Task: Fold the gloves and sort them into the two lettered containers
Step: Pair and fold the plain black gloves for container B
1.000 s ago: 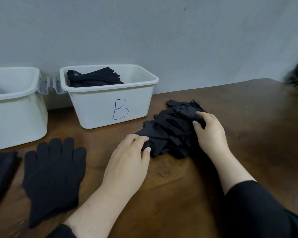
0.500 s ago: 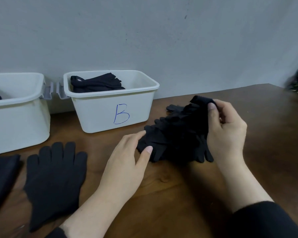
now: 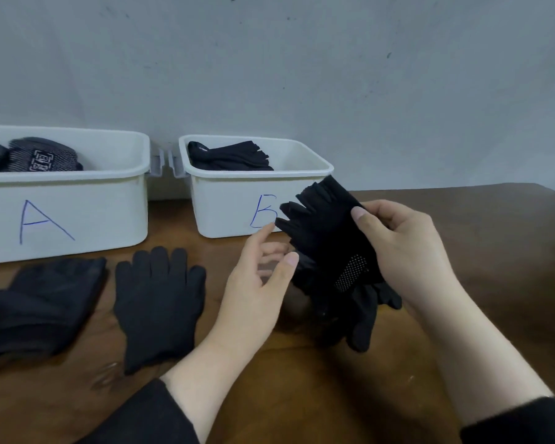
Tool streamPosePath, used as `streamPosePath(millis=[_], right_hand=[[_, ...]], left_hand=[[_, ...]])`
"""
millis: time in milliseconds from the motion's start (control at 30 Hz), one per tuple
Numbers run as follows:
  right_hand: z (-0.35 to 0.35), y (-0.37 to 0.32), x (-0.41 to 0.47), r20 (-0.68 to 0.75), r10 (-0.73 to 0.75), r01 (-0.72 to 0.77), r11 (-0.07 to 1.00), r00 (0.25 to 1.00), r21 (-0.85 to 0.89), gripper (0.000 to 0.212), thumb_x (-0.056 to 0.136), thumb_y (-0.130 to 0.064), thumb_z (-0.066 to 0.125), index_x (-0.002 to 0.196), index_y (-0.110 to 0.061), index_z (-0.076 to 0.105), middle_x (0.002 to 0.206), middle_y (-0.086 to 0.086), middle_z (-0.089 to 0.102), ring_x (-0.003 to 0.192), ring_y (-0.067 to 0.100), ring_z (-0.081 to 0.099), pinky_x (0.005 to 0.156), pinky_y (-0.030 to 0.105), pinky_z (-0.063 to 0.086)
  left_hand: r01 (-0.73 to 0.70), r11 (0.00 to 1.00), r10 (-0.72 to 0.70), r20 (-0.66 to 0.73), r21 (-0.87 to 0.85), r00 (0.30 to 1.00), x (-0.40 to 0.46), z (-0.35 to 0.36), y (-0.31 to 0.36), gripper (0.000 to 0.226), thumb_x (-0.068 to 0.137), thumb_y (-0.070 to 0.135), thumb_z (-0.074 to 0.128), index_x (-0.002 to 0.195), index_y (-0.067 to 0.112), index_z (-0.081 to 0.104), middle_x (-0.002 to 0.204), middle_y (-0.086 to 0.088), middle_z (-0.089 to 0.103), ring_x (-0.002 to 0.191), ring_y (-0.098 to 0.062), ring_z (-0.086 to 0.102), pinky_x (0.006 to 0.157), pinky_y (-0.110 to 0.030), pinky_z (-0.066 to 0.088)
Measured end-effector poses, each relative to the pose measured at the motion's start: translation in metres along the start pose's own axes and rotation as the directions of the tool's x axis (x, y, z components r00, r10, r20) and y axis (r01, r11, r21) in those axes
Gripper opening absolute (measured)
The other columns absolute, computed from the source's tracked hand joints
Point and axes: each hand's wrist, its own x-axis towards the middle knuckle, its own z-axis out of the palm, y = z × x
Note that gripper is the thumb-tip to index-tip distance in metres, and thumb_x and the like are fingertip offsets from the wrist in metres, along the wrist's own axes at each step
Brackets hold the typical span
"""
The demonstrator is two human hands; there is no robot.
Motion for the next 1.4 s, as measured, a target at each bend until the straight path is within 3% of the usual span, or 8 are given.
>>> streamPosePath(millis=[200,333,433,667,933,1067,1167,1400], right_hand=[[0.018,0.001,-0.012,0.279,-0.021,0.075,0.980,0.960,-0.183,0.011,0.097,-0.034,0.065,0.099,-0.038,0.076,0.092,-0.023,0.071,0.089,-0.006,0.065,0.074,0.009,0.049],[0.014,0.011,-0.021,0.286,0.040,0.037,0.965,0.957,-0.260,0.021,0.099,-0.043,0.057,0.111,-0.038,0.074,0.094,-0.013,0.073,0.075,-0.009,0.063,0.063,0.015,0.052],[0.000,0.023,-0.027,0.230,0.075,0.021,0.922,0.970,-0.388,0.025,0.098,-0.047,0.057,0.114,-0.035,0.072,0.081,-0.014,0.067,0.059,-0.012,0.056,0.049,0.009,0.040],[0.009,0.050,-0.042,0.551,0.223,0.204,0.767,0.804,-0.608,0.076,0.089,-0.052,0.070,0.154,-0.040,0.033,0.141,-0.020,0.050,0.131,0.006,0.046,0.113,0.041,0.039],[0.024,0.073,-0.047,0.452,0.004,0.313,0.716,0.892,-0.624,0.019,0.100,-0.022,0.060,0.116,-0.023,0.070,0.103,-0.011,0.058,0.097,0.019,0.059,0.085,0.040,0.049],[0.016,0.054,-0.037,0.338,0.040,0.183,0.778,0.940,-0.600,0.039,0.097,-0.003,0.053,0.118,-0.031,0.070,0.117,-0.013,0.063,0.096,0.015,0.064,0.079,0.028,0.054],[-0.002,0.030,-0.013,0.185,0.097,0.022,0.831,0.978,-0.555,0.051,0.095,0.003,0.044,0.113,-0.037,0.069,0.103,-0.002,0.068,0.061,0.016,0.063,0.050,0.026,0.048],[-0.035,0.005,0.072,0.001,-0.048,0.040,0.834,0.999,-0.550,0.041,0.094,-0.003,0.044,0.114,-0.027,0.071,0.106,0.005,0.070,0.088,0.024,0.063,0.073,0.036,0.052]], left_hand=[[-0.055,0.994,0.062,-0.074,0.091,0.995,0.000,-0.011,0.006,0.064,0.085,0.058,0.063,0.141,0.051,0.032,0.146,0.024,0.040,0.135,0.005,0.036,0.111,-0.022,0.032],[-0.139,0.880,0.036,0.229,0.454,0.973,0.000,-0.023,-0.005,0.039,0.089,0.049,0.064,0.128,0.041,0.058,0.120,0.025,0.057,0.117,0.003,0.050,0.103,-0.031,0.044],[-0.123,0.887,0.003,0.262,0.445,0.965,-0.007,-0.029,-0.006,0.009,0.095,0.038,0.062,0.100,0.034,0.069,0.099,0.020,0.065,0.098,0.003,0.058,0.089,-0.028,0.050],[0.002,0.969,-0.008,0.026,0.249,1.000,-0.010,-0.030,0.006,0.009,0.100,0.028,0.055,0.100,0.025,0.064,0.095,0.016,0.067,0.093,0.011,0.059,0.071,-0.003,0.043],[0.050,0.996,-0.026,-0.273,0.080,0.962,-0.007,-0.040,0.006,0.017,0.102,0.039,0.048,0.110,0.030,0.059,0.095,0.012,0.068,0.090,-0.004,0.064,0.074,-0.022,0.051],[0.102,0.994,-0.103,-0.388,-0.023,0.916,-0.003,-0.044,0.005,0.016,0.102,0.039,0.047,0.111,0.031,0.058,0.094,0.013,0.065,0.090,-0.005,0.063,0.078,-0.026,0.054],[0.123,0.980,-0.178,-0.403,-0.158,0.898,-0.001,-0.045,0.004,0.016,0.103,0.037,0.048,0.108,0.031,0.061,0.092,0.008,0.068,0.090,-0.008,0.065,0.078,-0.026,0.055],[0.146,0.928,-0.258,-0.310,-0.343,0.915,-0.001,-0.045,0.006,0.019,0.104,0.034,0.048,0.105,0.024,0.064,0.097,-0.001,0.074,0.094,-0.018,0.071,0.081,-0.034,0.060]])
